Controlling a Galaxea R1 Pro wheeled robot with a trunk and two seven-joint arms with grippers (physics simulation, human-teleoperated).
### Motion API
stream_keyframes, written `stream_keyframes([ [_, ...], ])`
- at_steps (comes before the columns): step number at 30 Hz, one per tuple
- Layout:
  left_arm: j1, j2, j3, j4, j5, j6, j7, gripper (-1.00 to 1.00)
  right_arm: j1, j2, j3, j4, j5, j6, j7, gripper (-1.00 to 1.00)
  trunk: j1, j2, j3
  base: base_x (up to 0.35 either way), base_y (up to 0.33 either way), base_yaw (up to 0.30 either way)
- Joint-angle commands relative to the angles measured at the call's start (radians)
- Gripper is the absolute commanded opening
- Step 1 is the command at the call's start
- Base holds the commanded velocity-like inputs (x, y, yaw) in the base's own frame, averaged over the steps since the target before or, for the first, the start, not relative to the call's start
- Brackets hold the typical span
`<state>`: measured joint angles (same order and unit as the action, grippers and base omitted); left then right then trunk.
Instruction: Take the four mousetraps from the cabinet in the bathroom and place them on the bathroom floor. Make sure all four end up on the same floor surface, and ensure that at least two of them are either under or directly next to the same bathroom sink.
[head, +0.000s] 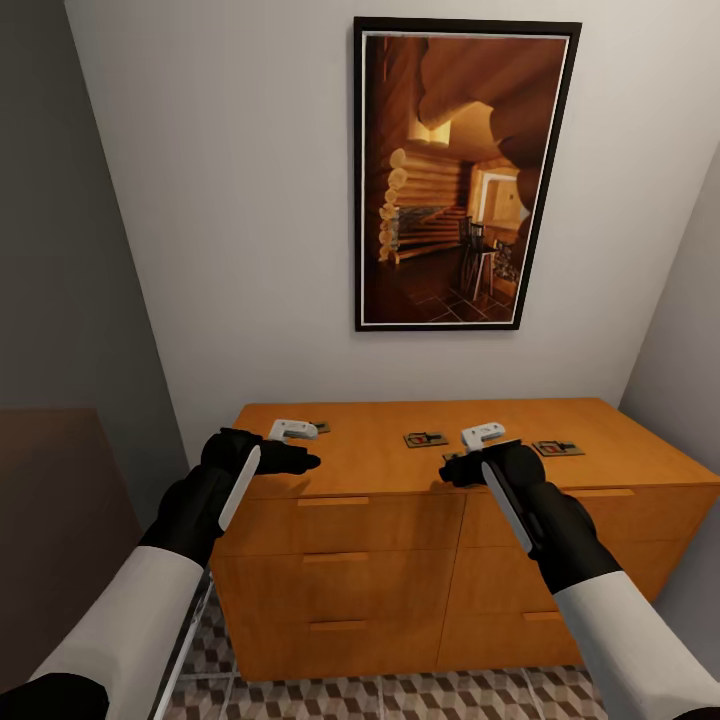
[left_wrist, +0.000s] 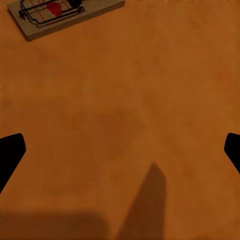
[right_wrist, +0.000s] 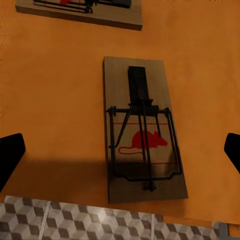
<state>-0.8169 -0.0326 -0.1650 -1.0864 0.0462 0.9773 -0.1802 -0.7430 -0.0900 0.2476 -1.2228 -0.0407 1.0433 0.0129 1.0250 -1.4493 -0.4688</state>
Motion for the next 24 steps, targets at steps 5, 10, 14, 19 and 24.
stream_keyframes([
  [5, -0.001, -0.001, 0.000, 0.000, 0.004, 0.005, 0.002, 1.00, -0.001, 0.000, 0.004, 0.001, -0.004, 0.004, -0.001, 1.00, 0.000, -0.001, -0.001, 0.000, 0.000, 0.000],
  [10, -0.001, 0.000, 0.000, 0.000, 0.004, 0.004, 0.001, 1.00, -0.001, 0.000, 0.004, 0.002, -0.004, 0.004, -0.001, 1.00, 0.000, -0.001, -0.001, 0.000, 0.000, 0.000],
  [14, -0.001, 0.000, 0.000, 0.000, 0.004, 0.004, 0.001, 1.00, -0.001, 0.000, 0.004, 0.003, -0.004, 0.004, -0.001, 1.00, 0.000, -0.001, -0.001, 0.000, 0.000, 0.000],
  [19, -0.001, 0.000, 0.000, 0.000, 0.004, 0.004, 0.001, 1.00, -0.001, 0.000, 0.003, 0.005, -0.004, 0.004, -0.001, 1.00, 0.000, -0.001, -0.001, 0.000, 0.000, 0.000],
  [24, -0.001, -0.001, 0.001, 0.000, 0.004, 0.004, 0.001, 1.00, -0.001, -0.001, 0.002, 0.006, -0.003, 0.004, -0.001, 1.00, 0.000, -0.001, -0.001, 0.000, 0.000, 0.000],
])
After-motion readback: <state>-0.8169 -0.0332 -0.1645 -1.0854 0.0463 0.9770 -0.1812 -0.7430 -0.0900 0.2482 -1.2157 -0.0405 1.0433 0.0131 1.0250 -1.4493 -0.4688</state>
